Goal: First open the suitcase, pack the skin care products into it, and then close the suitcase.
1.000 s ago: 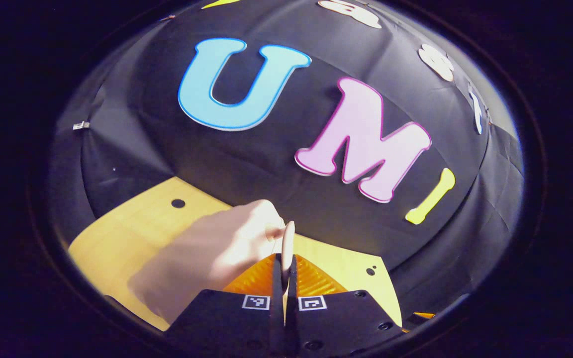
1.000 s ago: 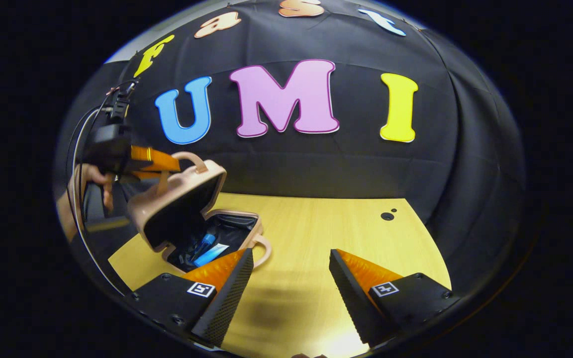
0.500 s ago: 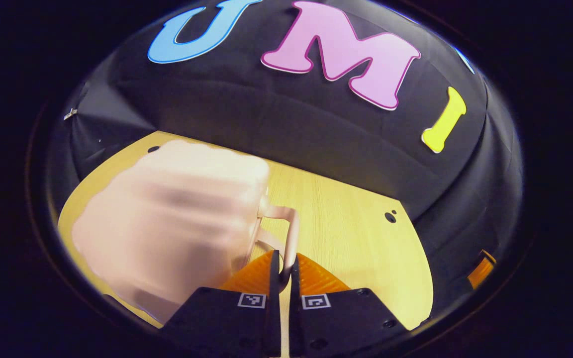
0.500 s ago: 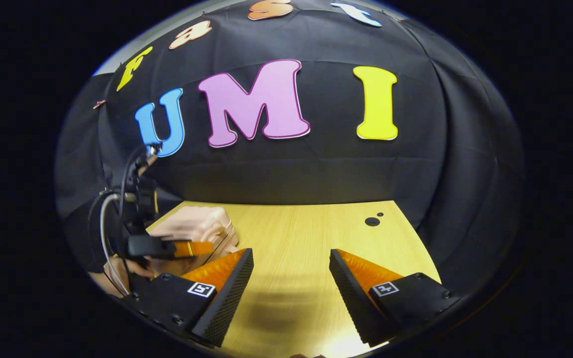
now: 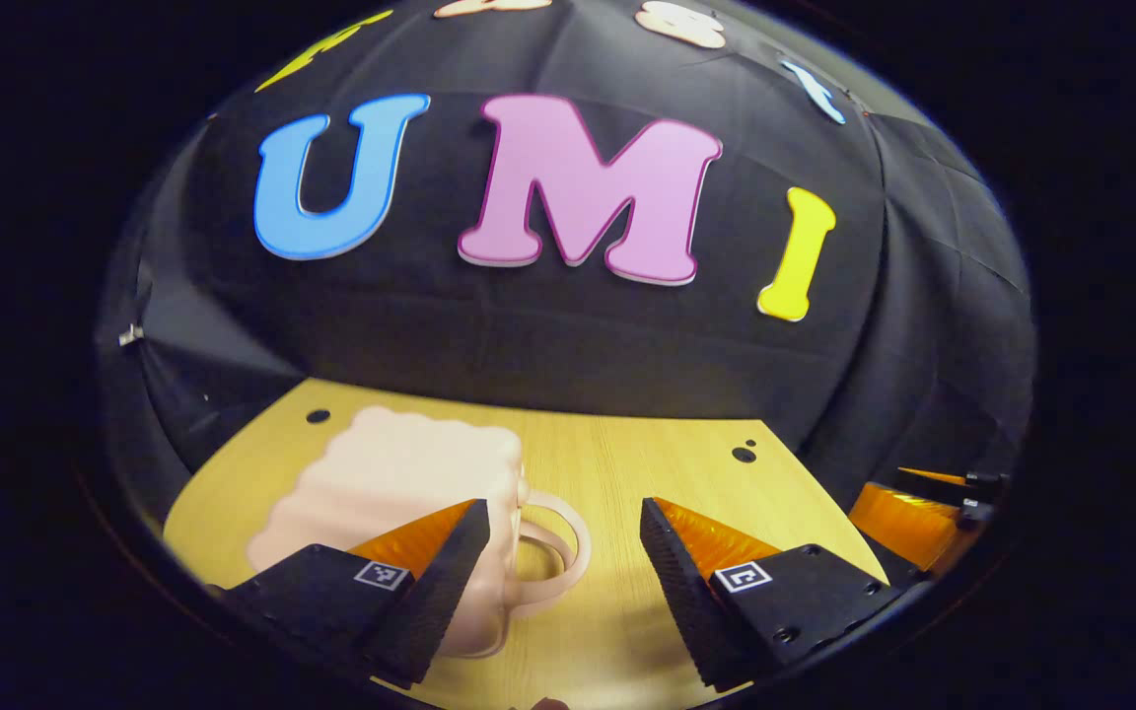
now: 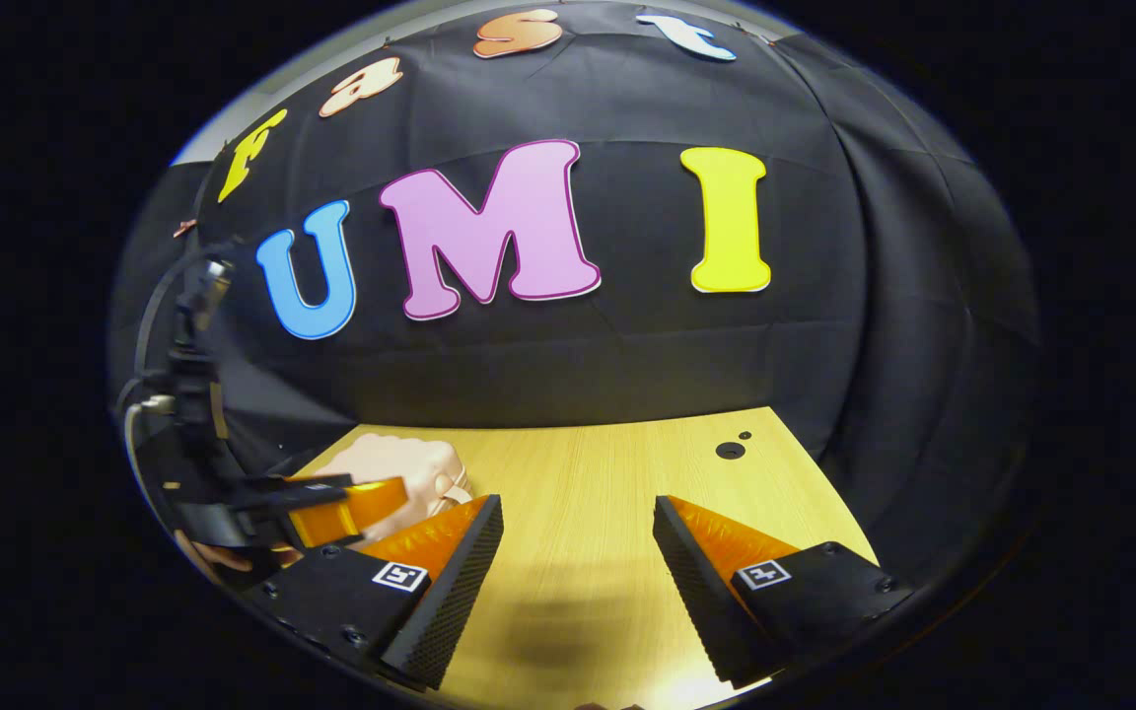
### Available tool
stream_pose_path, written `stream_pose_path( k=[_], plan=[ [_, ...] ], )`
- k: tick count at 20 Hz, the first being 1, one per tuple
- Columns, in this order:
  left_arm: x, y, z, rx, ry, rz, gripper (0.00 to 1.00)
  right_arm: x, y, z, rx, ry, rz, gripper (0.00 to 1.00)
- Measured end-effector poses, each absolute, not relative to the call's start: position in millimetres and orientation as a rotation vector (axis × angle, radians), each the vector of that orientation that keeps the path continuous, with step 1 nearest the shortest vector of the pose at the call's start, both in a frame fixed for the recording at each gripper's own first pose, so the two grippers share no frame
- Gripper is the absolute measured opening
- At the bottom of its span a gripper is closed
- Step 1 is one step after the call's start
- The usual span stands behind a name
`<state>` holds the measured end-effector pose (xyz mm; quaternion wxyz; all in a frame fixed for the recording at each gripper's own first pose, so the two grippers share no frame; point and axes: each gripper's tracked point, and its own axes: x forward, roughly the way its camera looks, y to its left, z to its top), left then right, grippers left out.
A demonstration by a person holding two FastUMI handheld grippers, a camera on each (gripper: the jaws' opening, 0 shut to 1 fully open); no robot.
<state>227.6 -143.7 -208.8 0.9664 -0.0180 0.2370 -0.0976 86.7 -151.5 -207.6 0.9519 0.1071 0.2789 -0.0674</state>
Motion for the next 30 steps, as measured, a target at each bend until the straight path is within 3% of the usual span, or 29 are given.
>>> stream_pose_path(
  k=[4, 11, 23, 30],
  plan=[
    [199.7, -129.6, -109.1, -0.086, 0.273, -0.194, 0.96, 87.3, -135.9, -149.4, 0.141, 0.429, -0.144, 0.97],
    [169.4, -59.8, -21.8, -0.031, 0.017, -0.163, 0.96, 71.5, -85.4, -71.3, 0.044, 0.231, -0.133, 0.97],
    [96.2, -34.2, -19.7, 0.011, -0.073, -0.211, 0.96, 13.8, -42.3, -54.3, -0.003, 0.152, -0.177, 0.98],
    [99.0, -30.2, -28.1, -0.022, -0.043, -0.190, 0.96, 12.1, -33.6, -49.7, -0.006, 0.134, -0.162, 0.98]
  ],
)
